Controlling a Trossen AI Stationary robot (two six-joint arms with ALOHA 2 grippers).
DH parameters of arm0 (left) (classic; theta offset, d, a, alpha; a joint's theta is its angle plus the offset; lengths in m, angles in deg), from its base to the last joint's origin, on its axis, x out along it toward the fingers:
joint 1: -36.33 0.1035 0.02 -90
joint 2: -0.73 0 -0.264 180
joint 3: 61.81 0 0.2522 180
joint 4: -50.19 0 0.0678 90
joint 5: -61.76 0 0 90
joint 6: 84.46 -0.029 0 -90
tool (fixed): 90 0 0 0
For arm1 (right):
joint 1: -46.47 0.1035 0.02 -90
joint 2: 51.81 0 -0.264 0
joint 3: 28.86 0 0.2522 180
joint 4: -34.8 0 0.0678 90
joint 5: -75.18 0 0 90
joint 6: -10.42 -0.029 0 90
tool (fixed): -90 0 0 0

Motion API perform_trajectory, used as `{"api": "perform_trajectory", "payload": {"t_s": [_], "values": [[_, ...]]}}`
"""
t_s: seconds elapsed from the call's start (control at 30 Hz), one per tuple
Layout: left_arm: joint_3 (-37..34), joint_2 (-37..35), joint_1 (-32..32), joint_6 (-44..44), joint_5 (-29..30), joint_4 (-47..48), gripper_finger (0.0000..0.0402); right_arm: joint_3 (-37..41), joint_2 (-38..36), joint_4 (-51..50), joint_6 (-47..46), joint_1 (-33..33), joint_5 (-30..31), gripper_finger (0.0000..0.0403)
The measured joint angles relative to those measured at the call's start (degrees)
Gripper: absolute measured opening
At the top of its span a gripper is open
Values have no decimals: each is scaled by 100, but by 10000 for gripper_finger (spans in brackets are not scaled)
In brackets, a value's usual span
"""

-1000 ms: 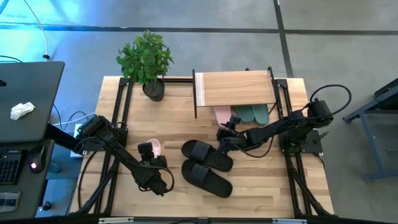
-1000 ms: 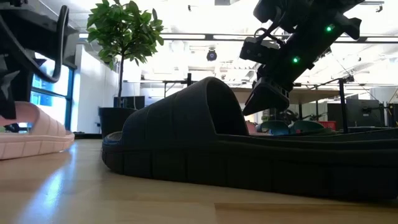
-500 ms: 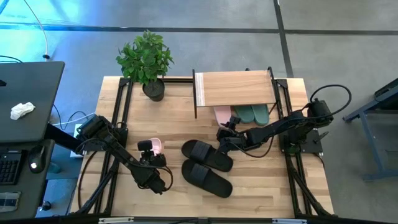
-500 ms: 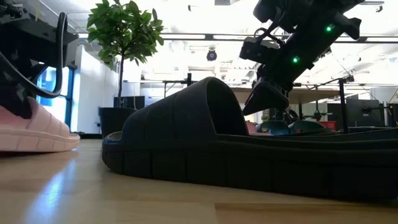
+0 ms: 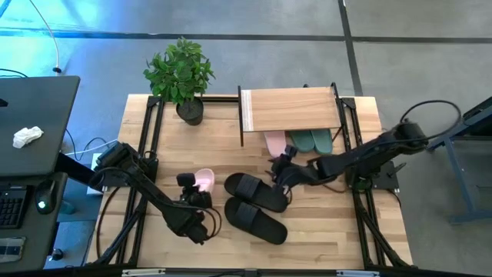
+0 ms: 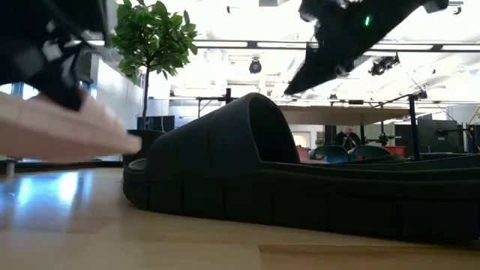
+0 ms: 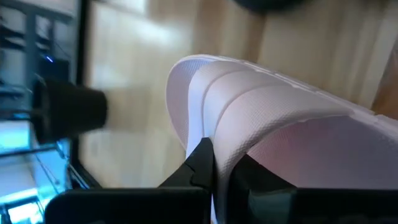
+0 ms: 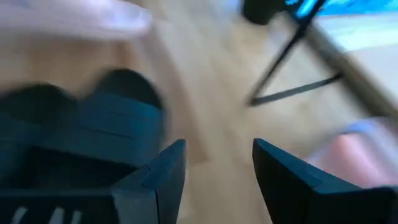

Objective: Pick and place slides into the shelf
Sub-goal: Put the pink slide under the shelf

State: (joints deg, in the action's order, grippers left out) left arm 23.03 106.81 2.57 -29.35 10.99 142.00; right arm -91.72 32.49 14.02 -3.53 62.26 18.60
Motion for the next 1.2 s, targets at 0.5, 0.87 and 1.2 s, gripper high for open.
{"api": "perform_trajectory", "payload": {"t_s": [0.5,0.87,1.2], "values": [[985,0,723,-1327,1768,438,1,7,-428,355,1543,1058,-891,176],[1616,0,1353,-3090,1755,-224,0,-61,477,-1754,-44,1471,337,176],[1650,0,1392,-3486,1775,-464,0,-68,497,-2645,-863,1858,-642,176]]}}
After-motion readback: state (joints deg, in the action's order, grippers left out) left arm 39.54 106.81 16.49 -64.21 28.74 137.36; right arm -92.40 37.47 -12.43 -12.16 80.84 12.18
